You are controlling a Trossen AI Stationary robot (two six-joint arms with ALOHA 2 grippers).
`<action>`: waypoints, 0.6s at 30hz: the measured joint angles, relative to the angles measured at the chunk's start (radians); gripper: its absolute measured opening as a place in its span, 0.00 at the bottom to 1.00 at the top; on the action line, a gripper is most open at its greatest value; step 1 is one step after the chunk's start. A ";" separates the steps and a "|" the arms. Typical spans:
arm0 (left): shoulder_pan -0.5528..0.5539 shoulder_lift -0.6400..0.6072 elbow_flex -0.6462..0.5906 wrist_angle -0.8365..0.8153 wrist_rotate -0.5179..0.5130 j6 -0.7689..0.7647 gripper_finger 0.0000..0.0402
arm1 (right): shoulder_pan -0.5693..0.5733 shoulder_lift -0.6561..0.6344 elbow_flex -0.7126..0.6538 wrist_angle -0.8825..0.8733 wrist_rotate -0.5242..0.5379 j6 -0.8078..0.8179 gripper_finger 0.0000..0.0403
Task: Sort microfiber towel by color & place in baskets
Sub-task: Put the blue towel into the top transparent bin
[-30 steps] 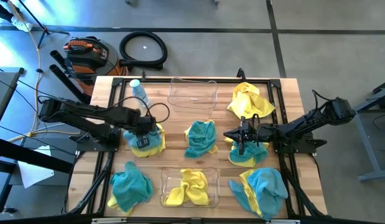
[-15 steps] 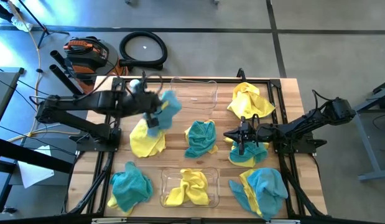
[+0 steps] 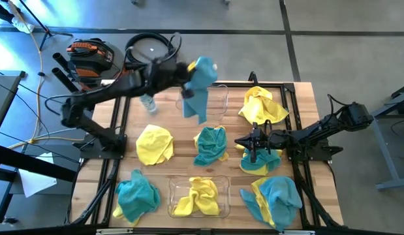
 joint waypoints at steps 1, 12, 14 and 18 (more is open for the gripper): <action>0.019 0.026 0.027 -0.004 0.025 -0.006 0.00 | 0.000 0.000 0.000 -0.002 0.000 0.000 0.00; 0.101 0.246 0.120 -0.229 0.266 -0.128 0.00 | 0.000 0.000 0.000 -0.087 0.000 0.042 0.00; 0.101 0.292 0.120 -0.277 0.266 -0.135 0.00 | 0.000 0.000 0.000 -0.109 0.000 0.058 0.00; 0.101 0.394 0.120 -0.302 0.266 -0.136 0.00 | 0.000 0.000 0.000 -0.127 0.000 0.074 0.00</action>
